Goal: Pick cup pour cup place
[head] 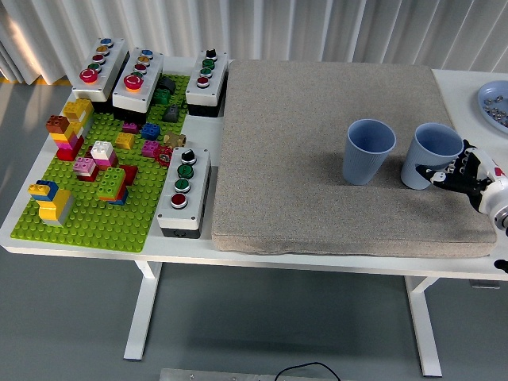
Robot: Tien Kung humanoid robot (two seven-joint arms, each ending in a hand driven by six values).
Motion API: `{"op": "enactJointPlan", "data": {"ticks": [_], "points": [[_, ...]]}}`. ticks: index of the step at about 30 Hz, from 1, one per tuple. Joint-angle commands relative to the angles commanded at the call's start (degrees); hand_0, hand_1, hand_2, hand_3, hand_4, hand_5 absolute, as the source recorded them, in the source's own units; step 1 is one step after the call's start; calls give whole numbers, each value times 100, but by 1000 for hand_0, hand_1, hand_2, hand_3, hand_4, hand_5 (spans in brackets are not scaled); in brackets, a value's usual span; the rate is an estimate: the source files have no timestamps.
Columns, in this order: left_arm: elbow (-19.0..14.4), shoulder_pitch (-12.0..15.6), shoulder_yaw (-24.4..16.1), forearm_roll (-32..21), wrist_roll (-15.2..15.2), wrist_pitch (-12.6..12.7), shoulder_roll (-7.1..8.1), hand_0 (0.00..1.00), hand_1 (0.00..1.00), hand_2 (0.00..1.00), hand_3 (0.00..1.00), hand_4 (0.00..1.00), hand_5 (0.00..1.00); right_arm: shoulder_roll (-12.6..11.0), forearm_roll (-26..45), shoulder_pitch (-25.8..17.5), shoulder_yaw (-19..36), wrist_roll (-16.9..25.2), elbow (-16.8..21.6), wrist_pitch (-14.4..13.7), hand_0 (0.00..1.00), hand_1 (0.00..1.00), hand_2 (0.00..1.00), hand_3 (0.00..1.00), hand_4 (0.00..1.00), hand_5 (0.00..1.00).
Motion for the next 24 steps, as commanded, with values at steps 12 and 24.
{"op": "enactJointPlan", "data": {"ticks": [12, 24], "points": [[1, 2, 9, -22, -1, -4, 3, 732, 780, 823, 688, 506, 955, -45, -38, -109, -17, -45, 128, 19, 930, 883, 967, 955, 856, 254], [2, 41, 12, -32, 0, -2, 6, 730, 780, 822, 688, 506, 956, -211, -40, -317, 78, -50, 361, 13, 929, 883, 966, 954, 855, 259]]}}
